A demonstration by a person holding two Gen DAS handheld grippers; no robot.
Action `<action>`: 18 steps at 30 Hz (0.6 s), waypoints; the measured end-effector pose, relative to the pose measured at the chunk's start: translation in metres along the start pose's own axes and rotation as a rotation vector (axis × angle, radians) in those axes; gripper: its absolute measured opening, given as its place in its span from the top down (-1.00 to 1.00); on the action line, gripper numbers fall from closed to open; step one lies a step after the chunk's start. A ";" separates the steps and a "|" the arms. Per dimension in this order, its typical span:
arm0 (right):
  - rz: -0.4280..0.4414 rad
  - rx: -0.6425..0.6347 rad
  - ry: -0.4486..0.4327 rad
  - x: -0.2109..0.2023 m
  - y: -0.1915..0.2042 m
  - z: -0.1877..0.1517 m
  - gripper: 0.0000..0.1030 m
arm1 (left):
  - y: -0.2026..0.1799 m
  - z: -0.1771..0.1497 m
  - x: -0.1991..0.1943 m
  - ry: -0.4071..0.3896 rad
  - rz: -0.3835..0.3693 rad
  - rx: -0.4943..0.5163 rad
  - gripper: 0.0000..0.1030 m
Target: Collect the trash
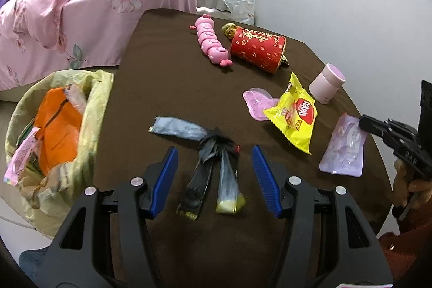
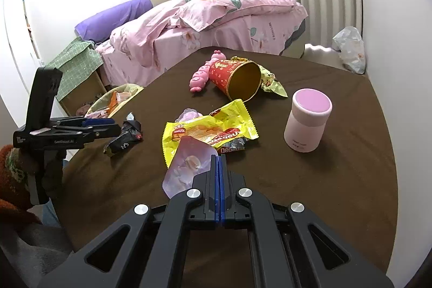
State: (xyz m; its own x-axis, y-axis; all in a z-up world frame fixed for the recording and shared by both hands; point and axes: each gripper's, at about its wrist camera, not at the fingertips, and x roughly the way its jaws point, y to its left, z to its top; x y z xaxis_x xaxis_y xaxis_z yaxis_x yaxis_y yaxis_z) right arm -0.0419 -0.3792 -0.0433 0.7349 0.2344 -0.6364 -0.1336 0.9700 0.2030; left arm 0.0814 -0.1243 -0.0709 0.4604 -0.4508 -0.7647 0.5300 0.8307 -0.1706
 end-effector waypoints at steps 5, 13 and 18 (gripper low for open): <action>-0.001 -0.021 -0.001 0.002 0.006 0.003 0.94 | 0.006 0.005 0.020 0.048 -0.031 -0.063 0.45; 0.024 -0.053 -0.036 0.004 0.018 0.033 0.94 | 0.014 0.003 -0.007 -0.033 -0.053 -0.061 0.65; 0.078 -0.138 -0.092 0.011 0.045 0.074 0.94 | 0.050 0.016 -0.060 -0.174 -0.020 -0.138 0.65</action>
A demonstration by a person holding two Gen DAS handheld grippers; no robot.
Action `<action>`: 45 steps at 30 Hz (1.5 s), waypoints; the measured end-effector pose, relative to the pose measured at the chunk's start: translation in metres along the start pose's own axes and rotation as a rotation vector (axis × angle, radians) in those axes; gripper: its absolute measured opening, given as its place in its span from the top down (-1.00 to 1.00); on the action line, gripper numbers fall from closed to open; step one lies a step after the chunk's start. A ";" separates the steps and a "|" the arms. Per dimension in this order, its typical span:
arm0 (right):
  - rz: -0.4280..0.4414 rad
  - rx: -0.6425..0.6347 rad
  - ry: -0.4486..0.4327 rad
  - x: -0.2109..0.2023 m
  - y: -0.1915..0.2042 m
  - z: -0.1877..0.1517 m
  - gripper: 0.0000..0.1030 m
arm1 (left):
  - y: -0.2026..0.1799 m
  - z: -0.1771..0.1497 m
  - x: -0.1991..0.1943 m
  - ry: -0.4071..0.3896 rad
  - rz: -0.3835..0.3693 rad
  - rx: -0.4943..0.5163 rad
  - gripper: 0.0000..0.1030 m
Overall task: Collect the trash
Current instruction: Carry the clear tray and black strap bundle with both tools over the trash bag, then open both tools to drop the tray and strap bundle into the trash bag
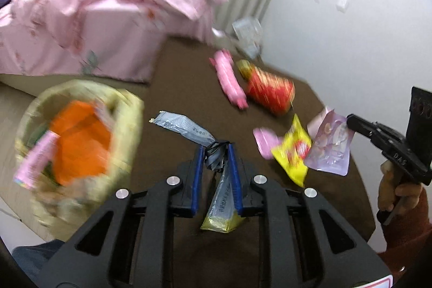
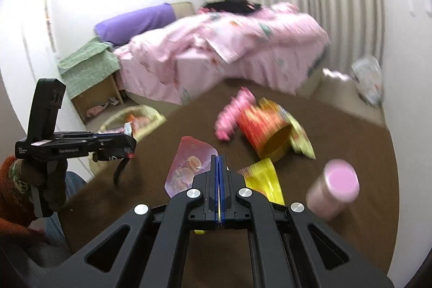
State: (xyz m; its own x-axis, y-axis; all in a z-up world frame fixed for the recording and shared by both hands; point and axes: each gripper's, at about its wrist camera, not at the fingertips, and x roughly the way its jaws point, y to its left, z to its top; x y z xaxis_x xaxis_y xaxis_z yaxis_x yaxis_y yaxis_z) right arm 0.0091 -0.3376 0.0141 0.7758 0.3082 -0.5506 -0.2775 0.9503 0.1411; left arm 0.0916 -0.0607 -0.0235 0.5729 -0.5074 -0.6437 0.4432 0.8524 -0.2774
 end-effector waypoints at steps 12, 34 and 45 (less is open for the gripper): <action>0.251 -0.173 0.033 0.127 0.111 0.095 0.94 | 0.112 0.041 -0.078 -0.198 0.162 -0.156 0.65; 0.338 -0.212 0.431 0.312 0.166 0.060 0.94 | 0.181 -0.023 0.057 0.141 0.220 -0.167 0.65; 0.334 -0.218 0.436 0.310 0.166 0.057 0.91 | 0.186 -0.019 0.044 0.103 0.225 -0.188 0.63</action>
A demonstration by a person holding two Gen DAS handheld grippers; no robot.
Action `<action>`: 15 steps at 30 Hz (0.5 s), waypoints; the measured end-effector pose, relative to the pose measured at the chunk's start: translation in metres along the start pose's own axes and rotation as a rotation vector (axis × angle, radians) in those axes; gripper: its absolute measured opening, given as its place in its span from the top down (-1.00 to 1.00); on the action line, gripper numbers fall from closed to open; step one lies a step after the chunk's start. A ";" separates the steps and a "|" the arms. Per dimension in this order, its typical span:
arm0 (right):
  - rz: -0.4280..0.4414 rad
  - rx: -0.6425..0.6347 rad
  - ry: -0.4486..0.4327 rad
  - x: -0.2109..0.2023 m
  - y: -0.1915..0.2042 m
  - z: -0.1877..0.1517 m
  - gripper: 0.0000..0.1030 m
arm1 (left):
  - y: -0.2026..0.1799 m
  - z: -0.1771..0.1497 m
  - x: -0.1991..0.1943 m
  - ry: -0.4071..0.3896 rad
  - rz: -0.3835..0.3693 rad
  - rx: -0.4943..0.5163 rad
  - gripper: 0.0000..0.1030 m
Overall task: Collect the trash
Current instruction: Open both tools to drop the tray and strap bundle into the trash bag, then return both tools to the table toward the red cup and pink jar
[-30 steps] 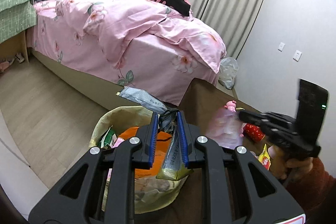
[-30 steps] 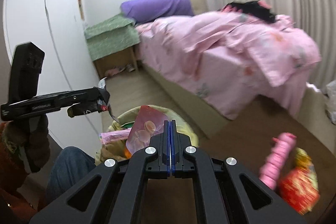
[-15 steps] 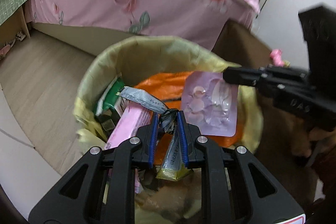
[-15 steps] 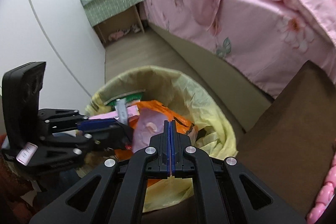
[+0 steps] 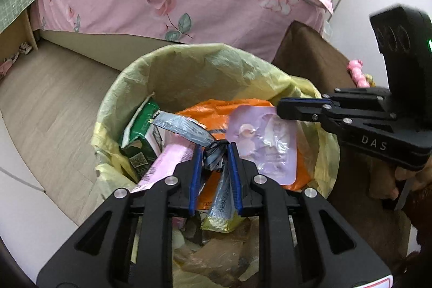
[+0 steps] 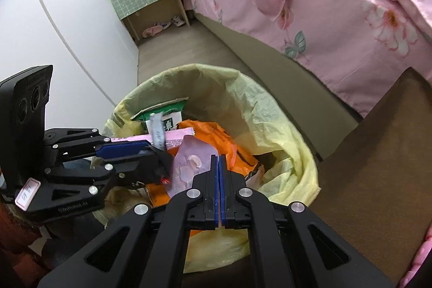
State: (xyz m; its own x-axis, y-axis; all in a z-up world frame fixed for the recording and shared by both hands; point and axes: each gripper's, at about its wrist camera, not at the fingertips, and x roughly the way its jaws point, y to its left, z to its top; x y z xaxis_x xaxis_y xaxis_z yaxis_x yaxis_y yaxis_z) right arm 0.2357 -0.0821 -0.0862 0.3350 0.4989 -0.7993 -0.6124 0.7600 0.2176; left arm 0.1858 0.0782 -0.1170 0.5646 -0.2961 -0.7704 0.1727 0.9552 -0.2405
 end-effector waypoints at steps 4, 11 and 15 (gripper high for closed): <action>-0.019 0.033 -0.036 -0.012 -0.004 0.000 0.77 | 0.009 0.004 -0.015 -0.050 -0.011 -0.063 0.36; -0.072 0.017 -0.129 -0.046 -0.001 -0.005 0.24 | 0.018 0.015 -0.069 -0.218 0.035 -0.135 0.07; -0.113 0.024 -0.192 -0.088 -0.003 -0.020 0.24 | 0.011 0.021 -0.088 -0.264 0.030 -0.139 -0.03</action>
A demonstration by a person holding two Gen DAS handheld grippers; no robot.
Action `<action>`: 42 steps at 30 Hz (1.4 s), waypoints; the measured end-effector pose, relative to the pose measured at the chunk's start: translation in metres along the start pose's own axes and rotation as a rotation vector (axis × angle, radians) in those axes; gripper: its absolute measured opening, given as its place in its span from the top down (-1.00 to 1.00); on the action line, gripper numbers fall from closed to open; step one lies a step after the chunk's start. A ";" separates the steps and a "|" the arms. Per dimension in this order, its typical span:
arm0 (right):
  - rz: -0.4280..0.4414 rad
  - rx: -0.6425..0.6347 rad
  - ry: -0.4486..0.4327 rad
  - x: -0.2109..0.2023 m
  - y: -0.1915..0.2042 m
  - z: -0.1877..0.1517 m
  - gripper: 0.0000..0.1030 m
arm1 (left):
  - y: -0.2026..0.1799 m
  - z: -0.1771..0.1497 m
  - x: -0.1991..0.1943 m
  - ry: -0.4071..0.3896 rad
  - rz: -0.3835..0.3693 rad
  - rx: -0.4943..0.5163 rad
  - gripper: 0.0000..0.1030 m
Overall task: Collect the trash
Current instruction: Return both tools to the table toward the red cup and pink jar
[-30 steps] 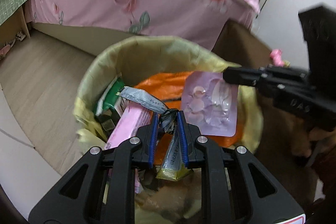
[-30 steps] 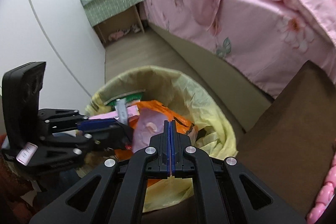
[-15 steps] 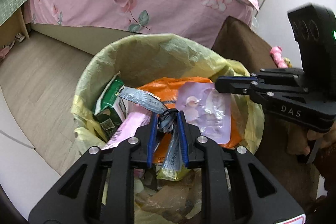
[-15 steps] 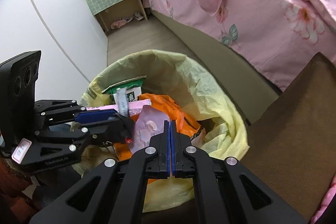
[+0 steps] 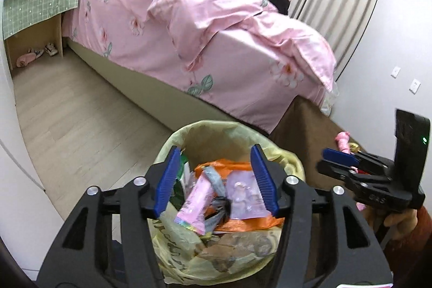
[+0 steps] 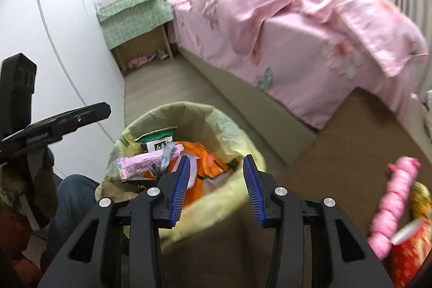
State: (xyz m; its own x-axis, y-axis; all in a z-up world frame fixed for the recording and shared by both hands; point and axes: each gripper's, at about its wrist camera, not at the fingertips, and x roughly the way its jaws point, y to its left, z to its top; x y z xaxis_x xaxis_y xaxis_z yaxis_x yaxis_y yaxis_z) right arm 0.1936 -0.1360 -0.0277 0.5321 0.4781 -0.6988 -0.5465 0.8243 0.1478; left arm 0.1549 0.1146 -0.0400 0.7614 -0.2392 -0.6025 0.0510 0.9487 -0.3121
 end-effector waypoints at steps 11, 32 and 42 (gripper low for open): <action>-0.246 0.168 -0.106 -0.151 -0.075 -0.089 0.05 | -0.112 -0.029 0.019 0.093 -0.213 0.219 -0.06; -0.503 0.474 -0.204 -0.264 -0.173 -0.235 -0.14 | -0.390 -0.086 0.105 0.147 -0.311 0.684 -0.18; -0.503 0.467 -0.186 -0.259 -0.181 -0.248 -0.14 | -0.378 -0.088 0.127 0.128 -0.118 0.751 -0.05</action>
State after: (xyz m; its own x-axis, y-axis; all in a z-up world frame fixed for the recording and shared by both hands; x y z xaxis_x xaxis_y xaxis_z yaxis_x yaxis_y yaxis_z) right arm -0.0060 -0.4844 -0.0472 0.7713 0.0144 -0.6363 0.1072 0.9825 0.1523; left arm 0.1749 -0.2926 -0.0631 0.6449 -0.3265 -0.6910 0.5872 0.7904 0.1745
